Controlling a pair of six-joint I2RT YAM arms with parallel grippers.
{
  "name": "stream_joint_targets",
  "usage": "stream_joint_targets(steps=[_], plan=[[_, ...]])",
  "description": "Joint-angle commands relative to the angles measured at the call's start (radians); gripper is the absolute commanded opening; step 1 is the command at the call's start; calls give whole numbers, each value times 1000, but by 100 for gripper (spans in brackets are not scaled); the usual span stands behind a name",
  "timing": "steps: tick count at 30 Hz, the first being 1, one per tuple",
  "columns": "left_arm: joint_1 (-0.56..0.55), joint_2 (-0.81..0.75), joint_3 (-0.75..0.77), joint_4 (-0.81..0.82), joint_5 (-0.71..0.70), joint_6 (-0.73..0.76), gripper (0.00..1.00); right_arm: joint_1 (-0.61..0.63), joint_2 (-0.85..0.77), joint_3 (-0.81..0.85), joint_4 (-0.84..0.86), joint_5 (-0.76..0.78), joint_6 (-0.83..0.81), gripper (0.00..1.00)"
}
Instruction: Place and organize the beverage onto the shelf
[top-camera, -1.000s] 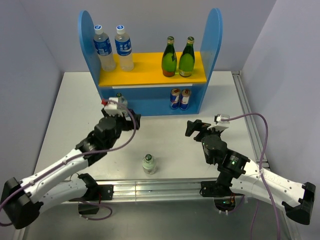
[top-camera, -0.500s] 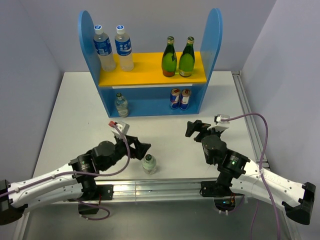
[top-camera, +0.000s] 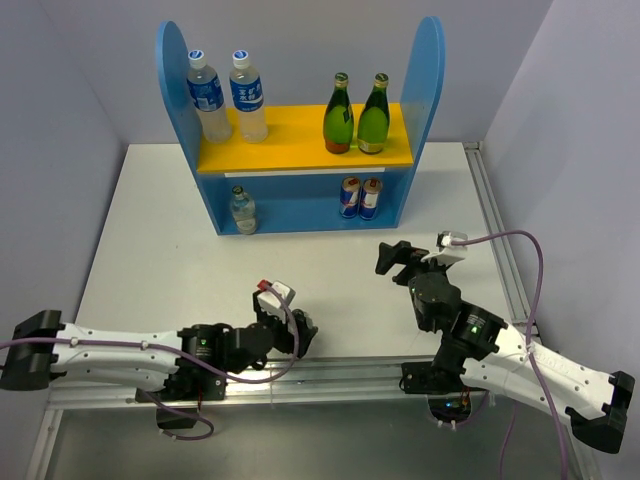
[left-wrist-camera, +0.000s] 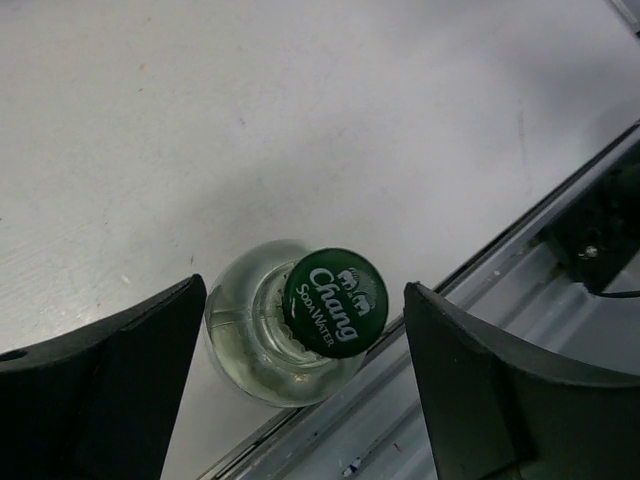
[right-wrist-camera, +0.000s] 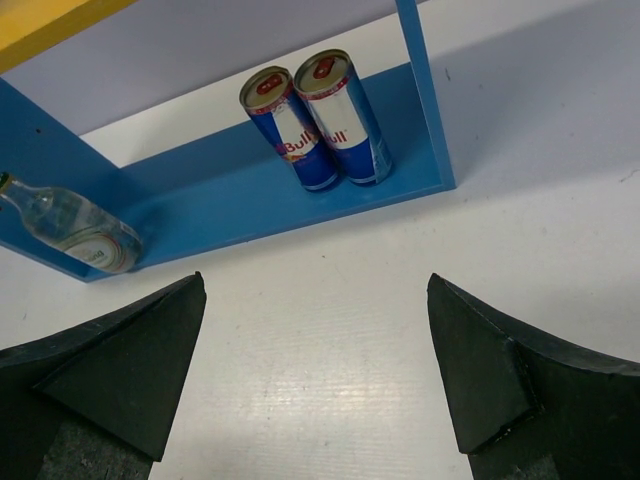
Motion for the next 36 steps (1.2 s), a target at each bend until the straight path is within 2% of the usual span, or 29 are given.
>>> stream_joint_targets(steps=[1,5,11,17,21,26,31,36], plan=[[-44,72,43,9,-161,-78,86,0,-16,-3,-4,25,15,98],[-71,139,69,-38,-323,-155,84,0,-17,-4,-4,23,15,98],[-88,178,109,-25,-413,-154,75,0,-17,-6,-4,23,17,98],[-91,175,153,-35,-423,-112,71,0,-13,-10,2,23,17,98],[-93,173,157,-43,-431,-111,60,-1,-13,-13,5,25,17,98],[-93,178,146,-80,-422,-156,56,-1,-22,-13,-1,26,17,98],[-108,181,137,-123,-431,-209,59,-1,-20,-15,2,26,20,98],[-114,205,132,-138,-448,-238,53,-1,-19,-16,4,26,18,98]])
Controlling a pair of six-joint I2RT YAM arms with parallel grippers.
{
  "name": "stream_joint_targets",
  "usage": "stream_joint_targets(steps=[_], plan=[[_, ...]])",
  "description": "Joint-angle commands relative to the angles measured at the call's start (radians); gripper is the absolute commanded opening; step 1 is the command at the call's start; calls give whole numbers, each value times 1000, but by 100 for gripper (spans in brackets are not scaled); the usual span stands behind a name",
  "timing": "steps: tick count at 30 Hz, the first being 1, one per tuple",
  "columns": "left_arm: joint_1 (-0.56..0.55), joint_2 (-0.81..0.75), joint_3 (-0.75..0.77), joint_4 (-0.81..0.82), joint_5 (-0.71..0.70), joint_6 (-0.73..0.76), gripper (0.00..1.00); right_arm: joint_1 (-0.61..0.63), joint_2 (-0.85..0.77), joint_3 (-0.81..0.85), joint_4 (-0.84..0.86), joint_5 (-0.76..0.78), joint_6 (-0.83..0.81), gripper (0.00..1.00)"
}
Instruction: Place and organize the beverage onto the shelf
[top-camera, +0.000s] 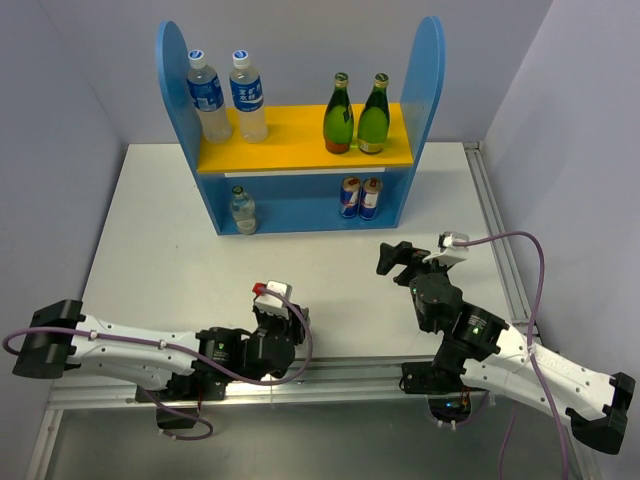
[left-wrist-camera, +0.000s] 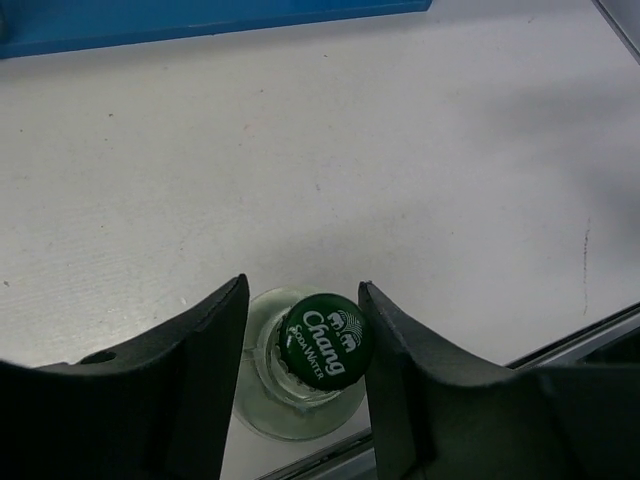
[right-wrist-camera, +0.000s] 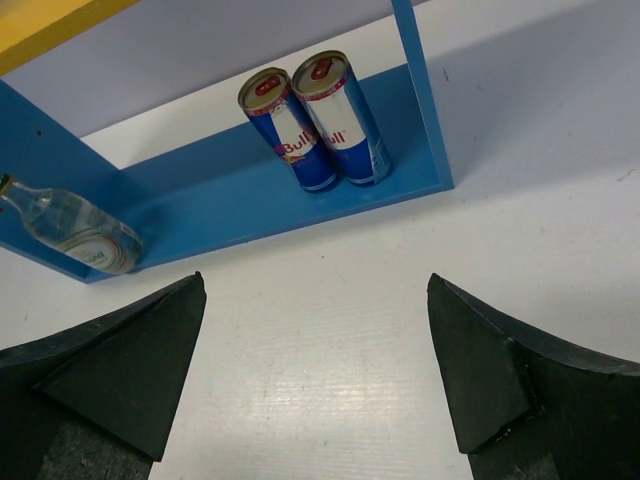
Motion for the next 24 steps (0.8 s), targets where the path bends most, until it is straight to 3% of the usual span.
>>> stream_joint_targets(steps=[1,4,8,14,24], plan=[[-10,25,11,-25,-38,-41,51,-1,-4,-12,12,24,17,98],[-10,52,23,-18,-56,-38,37,0,-4,-13,16,24,15,98],[-8,97,55,-44,-102,-58,0,-1,-3,-10,16,26,14,98],[6,140,112,12,-153,55,0,0,-4,-15,27,24,9,98],[289,68,120,389,36,458,0,-1,-17,-24,47,24,-2,98]])
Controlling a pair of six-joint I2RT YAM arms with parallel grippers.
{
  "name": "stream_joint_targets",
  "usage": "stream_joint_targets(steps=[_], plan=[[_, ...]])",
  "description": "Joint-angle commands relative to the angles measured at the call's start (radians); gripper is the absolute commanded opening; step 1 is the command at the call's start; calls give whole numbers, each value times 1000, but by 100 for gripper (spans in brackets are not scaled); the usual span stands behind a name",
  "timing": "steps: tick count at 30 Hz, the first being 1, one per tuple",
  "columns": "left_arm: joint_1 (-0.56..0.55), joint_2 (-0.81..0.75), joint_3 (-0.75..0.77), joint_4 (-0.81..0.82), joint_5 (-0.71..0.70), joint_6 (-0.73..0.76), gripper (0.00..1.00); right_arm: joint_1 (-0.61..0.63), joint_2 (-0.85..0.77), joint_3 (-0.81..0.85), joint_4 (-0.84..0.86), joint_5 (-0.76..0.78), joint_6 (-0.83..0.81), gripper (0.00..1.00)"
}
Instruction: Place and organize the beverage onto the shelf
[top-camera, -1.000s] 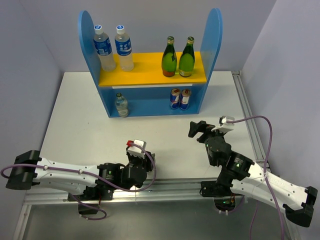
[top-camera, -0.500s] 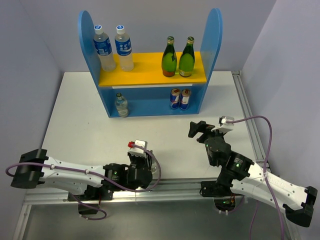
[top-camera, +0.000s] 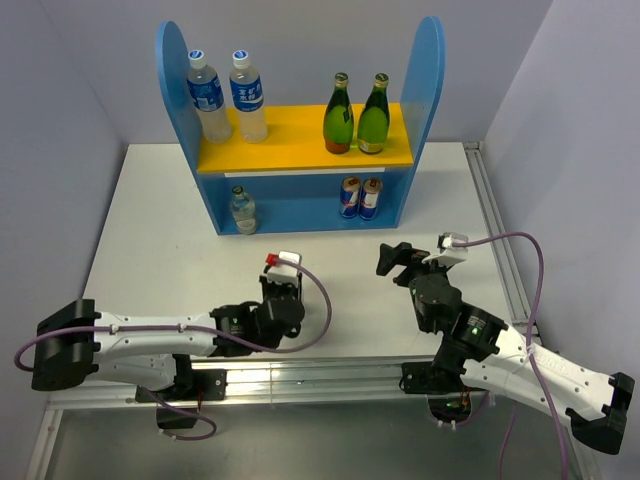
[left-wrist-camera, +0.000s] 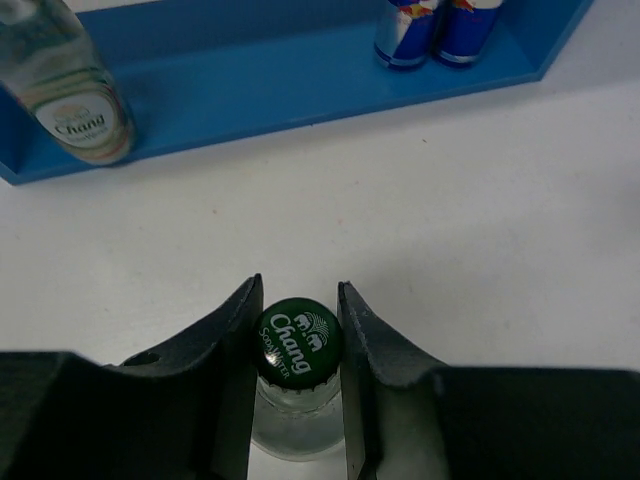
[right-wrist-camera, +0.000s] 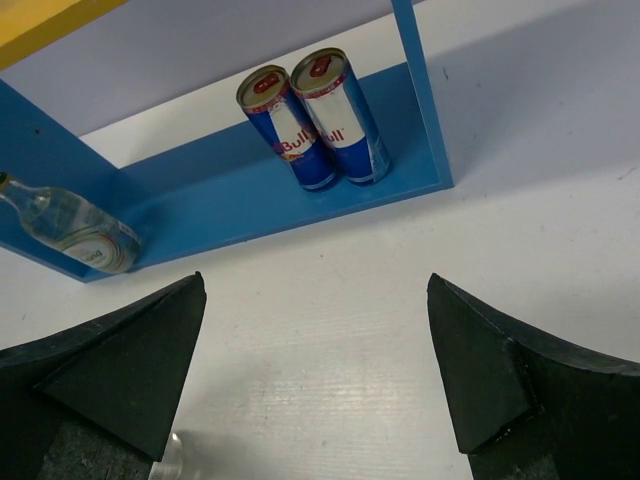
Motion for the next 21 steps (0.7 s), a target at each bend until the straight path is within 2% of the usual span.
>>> stream_joint_targets(steps=[1,7,11,21], plan=[[100,-59,48,267,68,205,0,-1,-15,-13,43,23,-2,98],[292,5,121,391,199,328,0,-1,-11,-27,64,24,-8,98],[438,77,181,430,289,340,0,-1,-9,-26,72,21,-13,98],[613,275,335,531,388,378,0,0,-15,-30,76,15,-14,98]])
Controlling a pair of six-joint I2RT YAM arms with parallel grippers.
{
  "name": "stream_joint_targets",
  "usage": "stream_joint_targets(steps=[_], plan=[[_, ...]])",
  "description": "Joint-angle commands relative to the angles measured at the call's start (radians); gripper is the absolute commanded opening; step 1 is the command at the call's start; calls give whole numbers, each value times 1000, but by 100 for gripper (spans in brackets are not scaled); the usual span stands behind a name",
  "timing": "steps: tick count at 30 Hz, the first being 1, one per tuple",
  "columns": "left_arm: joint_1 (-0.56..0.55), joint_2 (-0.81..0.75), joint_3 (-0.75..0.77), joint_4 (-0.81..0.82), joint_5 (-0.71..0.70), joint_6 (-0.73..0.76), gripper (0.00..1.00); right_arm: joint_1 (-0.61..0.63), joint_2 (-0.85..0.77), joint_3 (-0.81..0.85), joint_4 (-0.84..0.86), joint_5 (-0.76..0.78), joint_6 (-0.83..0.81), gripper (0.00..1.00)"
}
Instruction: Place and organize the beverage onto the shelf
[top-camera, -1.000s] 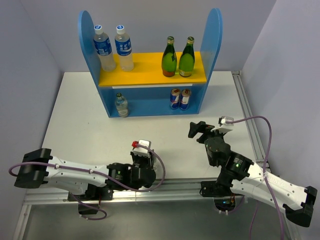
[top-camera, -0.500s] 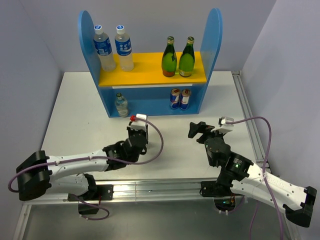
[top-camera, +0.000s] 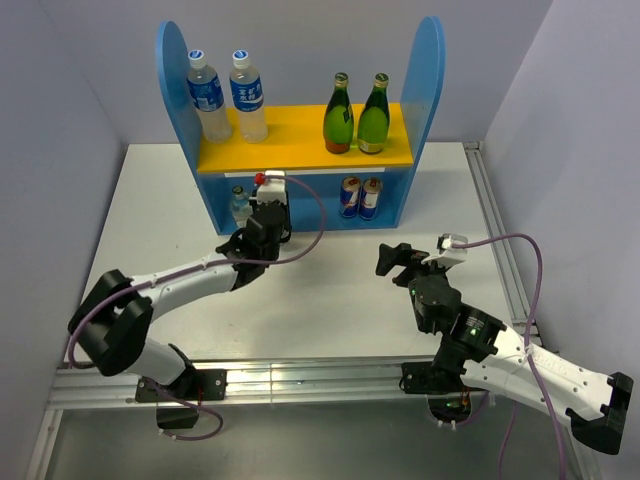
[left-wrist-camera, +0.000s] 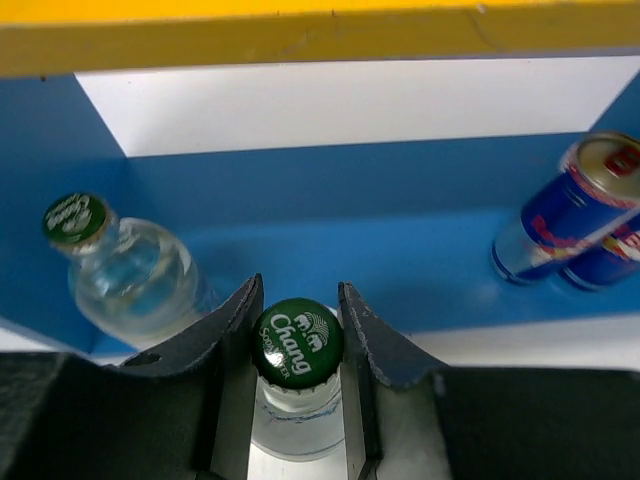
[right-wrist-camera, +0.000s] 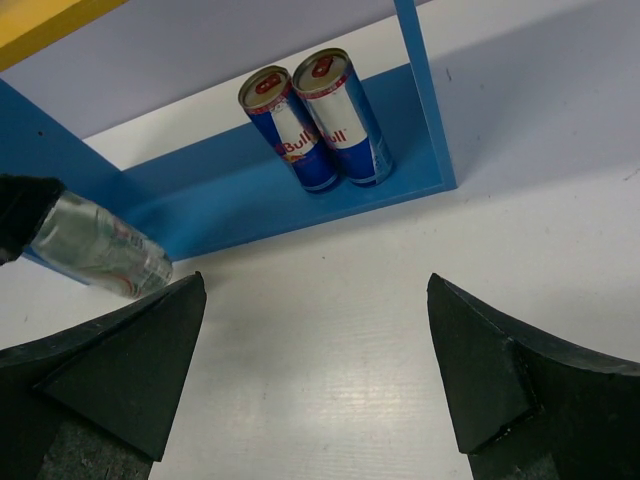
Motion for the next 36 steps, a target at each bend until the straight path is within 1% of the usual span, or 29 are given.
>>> stream_joint_targets(steps=[1,8,17,26,27,28,30,31,33,34,36], plan=[[35,31,110,210,45,39,0,0,-12,-9,40,14,-6,98],[83,166,170,305,26,65,0,0,-7,-14,37,0,0,98],[101,269,214,408,-39,96,0,-1,16,-21,51,-7,-2,98],[151,313,213,407,-71,44,1,-1,36,-15,54,-12,-5,98],[154,319,213,422,-76,47,4,-3,36,-14,54,-15,-5,98],[158,330,216,421,-77,44,14,-1,39,-12,51,-17,-3,98],[164,338,228,408,-74,30,26,0,47,-6,46,-18,-2,98],[167,342,231,395,-70,25,44,-1,48,-4,39,-18,-2,98],[169,342,234,388,-60,18,62,0,47,0,36,-18,1,98],[169,339,234,384,-56,14,72,-1,45,0,34,-18,1,98],[169,332,231,379,-53,8,80,0,45,2,34,-20,1,98]])
